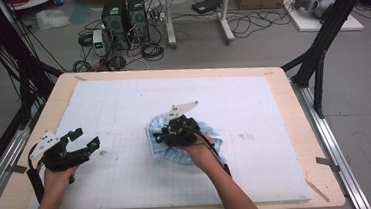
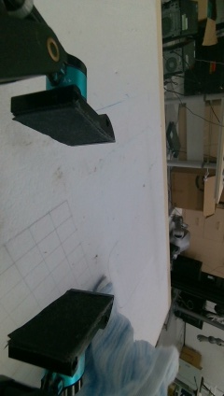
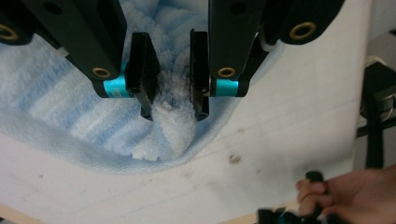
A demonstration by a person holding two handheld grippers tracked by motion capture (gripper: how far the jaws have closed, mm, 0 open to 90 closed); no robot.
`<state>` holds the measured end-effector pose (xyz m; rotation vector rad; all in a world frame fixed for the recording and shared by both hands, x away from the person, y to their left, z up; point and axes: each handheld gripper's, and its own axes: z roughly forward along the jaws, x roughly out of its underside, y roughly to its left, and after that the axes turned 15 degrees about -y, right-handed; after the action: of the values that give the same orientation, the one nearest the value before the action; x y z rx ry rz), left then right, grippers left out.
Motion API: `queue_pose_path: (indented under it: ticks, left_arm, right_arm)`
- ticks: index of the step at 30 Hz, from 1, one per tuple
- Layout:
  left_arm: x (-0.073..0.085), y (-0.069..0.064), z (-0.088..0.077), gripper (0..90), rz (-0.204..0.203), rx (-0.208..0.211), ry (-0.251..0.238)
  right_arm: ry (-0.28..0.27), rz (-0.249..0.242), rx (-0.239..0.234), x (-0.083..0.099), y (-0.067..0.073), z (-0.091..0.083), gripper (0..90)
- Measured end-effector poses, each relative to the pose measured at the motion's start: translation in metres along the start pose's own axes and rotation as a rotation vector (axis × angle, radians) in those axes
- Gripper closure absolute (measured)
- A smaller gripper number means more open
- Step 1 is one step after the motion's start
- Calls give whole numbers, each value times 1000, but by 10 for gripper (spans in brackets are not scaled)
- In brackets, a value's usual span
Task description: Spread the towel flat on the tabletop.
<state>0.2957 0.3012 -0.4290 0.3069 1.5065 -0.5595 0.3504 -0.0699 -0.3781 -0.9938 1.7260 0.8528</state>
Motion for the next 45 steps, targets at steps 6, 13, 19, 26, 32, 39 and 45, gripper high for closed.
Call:
queue_pose_path:
  ticks: [6, 13, 19, 26, 32, 39, 45]
  left_arm:
    - [0, 2, -1, 192, -5, -7, -6]
    - [1, 5, -3, 194, -13, -15, -5]
    - [1, 4, -3, 195, -12, -10, 0]
    - [3, 3, -1, 196, -11, 0, 11]
    - [4, 2, 1, 199, -10, 3, 16]
    - [5, -2, 5, 200, -8, 16, 24]
    - [6, -3, 6, 202, -9, 19, 30]
  right_arm:
    - [19, 16, 50, -19, -27, 38, 757]
    - [7, -11, 138, -32, -48, 67, 758]
    - [-95, -14, 301, -44, -72, 70, 749]
    - [-110, 55, 394, -31, -88, 46, 487]
    - [-64, 11, 430, -16, -84, 9, 469]
    - [135, -20, 360, 16, -81, 17, 442]
    - [253, -63, 322, 34, -76, 50, 770]
